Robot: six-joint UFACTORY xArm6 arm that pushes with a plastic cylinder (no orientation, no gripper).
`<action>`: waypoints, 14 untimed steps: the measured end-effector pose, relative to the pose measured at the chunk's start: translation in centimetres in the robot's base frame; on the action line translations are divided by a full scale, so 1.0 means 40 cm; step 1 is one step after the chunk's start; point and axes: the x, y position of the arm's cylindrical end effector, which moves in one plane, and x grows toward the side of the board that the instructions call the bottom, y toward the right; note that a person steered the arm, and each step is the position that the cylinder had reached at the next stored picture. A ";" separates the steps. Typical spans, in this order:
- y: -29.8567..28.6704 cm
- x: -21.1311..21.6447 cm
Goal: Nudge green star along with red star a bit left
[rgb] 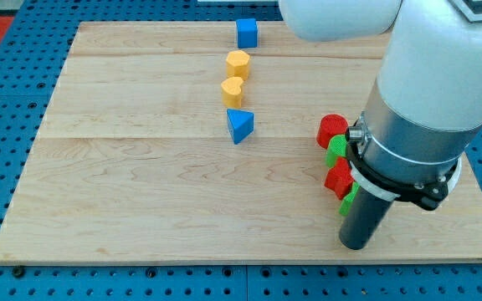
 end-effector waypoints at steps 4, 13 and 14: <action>0.059 0.050; 0.190 -0.041; 0.151 -0.045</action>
